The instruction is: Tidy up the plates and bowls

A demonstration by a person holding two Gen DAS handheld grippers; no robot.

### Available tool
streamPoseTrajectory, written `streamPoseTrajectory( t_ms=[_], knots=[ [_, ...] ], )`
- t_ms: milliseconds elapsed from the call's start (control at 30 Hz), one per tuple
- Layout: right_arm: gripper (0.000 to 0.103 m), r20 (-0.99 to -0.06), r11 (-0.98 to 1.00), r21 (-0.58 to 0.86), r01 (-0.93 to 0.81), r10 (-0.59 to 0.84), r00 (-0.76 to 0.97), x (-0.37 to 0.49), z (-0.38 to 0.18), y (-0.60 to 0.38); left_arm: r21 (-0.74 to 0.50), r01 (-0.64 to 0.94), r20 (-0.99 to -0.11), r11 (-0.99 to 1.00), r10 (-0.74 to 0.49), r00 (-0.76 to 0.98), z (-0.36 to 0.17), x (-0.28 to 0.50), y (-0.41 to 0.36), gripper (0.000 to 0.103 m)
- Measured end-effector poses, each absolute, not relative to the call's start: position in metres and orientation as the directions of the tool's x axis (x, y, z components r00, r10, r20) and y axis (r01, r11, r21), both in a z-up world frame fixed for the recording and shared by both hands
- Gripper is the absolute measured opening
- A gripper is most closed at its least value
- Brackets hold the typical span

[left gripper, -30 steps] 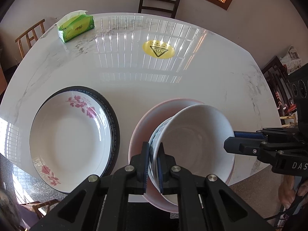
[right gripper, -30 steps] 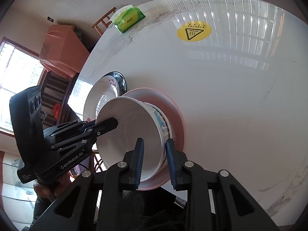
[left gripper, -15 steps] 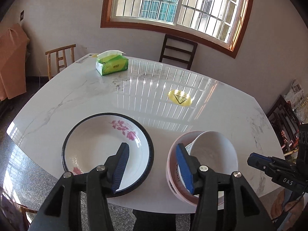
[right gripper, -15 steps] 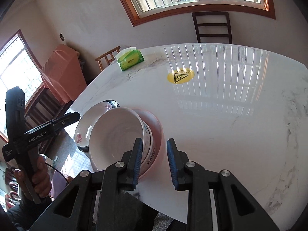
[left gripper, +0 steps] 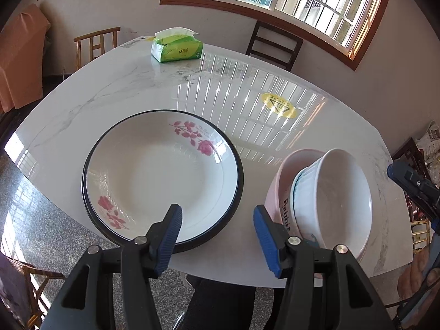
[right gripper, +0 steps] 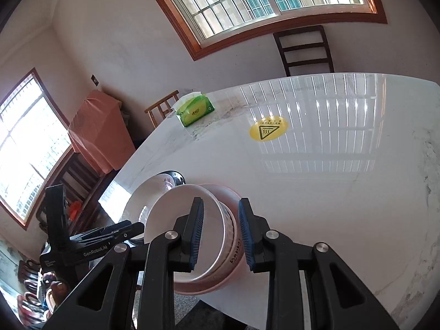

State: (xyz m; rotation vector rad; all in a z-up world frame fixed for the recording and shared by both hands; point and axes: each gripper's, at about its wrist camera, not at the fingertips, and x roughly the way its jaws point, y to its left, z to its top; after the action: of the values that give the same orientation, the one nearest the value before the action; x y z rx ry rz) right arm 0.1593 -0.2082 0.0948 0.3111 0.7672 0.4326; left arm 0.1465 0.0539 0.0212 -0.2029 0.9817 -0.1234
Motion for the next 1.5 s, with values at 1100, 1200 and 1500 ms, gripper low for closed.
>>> streamPoseTrajectory(
  t_ms=[1100,1200,1500],
  knots=[
    [0.027,-0.724,0.902,0.400,-0.159,0.418,0.549,0.140,0.045,-0.237,-0.387,0.019,-0.804,0.922,-0.347,0.484,0.030,0.159,0.054,0.055],
    [0.026,-0.737,0.900,0.403,-0.165,0.426,0.525,0.143,0.043,-0.233,-0.371,0.033,-0.820,0.928,-0.344,0.457,0.026,0.164,0.047,0.055],
    [0.026,-0.799,0.928,0.336,-0.158,0.370,0.473,0.152,0.046,-0.219,-0.377,0.001,-0.844,0.926,-0.343,0.411,0.012,0.172,0.042,0.055]
  ],
)
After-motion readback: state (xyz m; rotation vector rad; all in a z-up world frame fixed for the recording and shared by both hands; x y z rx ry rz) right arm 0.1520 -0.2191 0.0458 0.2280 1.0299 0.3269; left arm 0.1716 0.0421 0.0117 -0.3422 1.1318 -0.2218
